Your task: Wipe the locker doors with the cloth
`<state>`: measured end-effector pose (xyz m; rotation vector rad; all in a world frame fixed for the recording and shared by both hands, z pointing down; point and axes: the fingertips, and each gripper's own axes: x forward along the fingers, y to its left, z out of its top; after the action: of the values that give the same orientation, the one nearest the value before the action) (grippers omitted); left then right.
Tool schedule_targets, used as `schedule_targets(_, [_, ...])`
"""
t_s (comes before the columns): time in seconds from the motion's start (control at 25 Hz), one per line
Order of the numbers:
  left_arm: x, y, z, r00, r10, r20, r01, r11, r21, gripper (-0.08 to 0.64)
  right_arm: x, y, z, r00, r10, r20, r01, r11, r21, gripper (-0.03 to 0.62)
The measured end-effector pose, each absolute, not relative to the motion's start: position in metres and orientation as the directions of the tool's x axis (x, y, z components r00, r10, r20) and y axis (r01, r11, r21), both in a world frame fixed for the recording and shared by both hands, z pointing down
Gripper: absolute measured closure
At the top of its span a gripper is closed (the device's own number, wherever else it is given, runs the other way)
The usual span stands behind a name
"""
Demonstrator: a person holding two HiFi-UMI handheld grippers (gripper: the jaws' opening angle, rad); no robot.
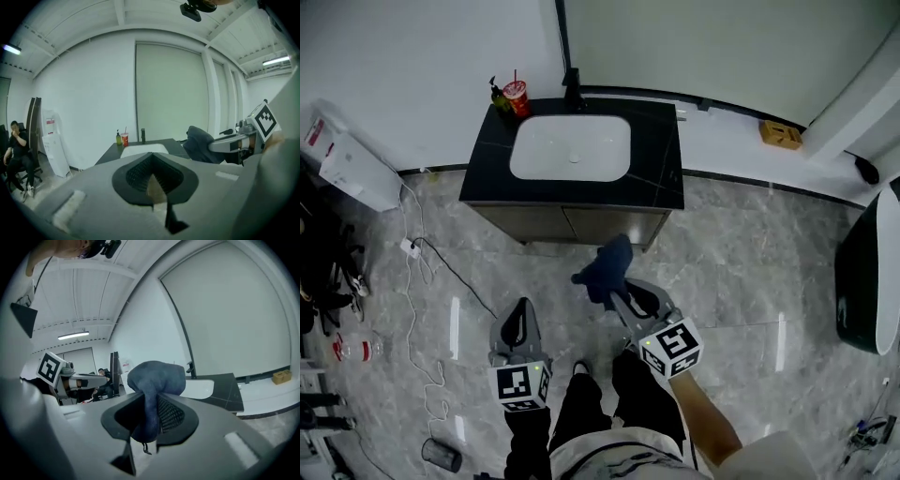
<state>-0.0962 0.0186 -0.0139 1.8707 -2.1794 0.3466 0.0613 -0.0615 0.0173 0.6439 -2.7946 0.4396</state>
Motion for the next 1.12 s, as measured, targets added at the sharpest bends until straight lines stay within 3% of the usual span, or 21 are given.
schedule_targets(0.56, [-0.071, 0.098, -0.103, 0.079, -0.955, 0.285, -0.995, -0.093, -0.034, 0.560, 0.109, 0.049, -0.100, -0.734, -0.662, 0.153, -0.677, 0.691, -0.253, 0.506])
schedule_targets(0.84, [-0.045, 0.113, -0.135, 0.095, -0.965, 0.243, -0.993, -0.110, -0.051, 0.560, 0.142, 0.061, -0.136, -0.663, -0.743, 0.094, -0.746, 0.643, -0.173, 0.508])
schedule_targets(1.12, [-0.016, 0.109, -0.158, 0.106, -0.975, 0.197, -0.992, -0.118, -0.054, 0.560, 0.158, 0.060, -0.163, -0.662, -0.749, 0.046, -0.747, 0.652, -0.131, 0.511])
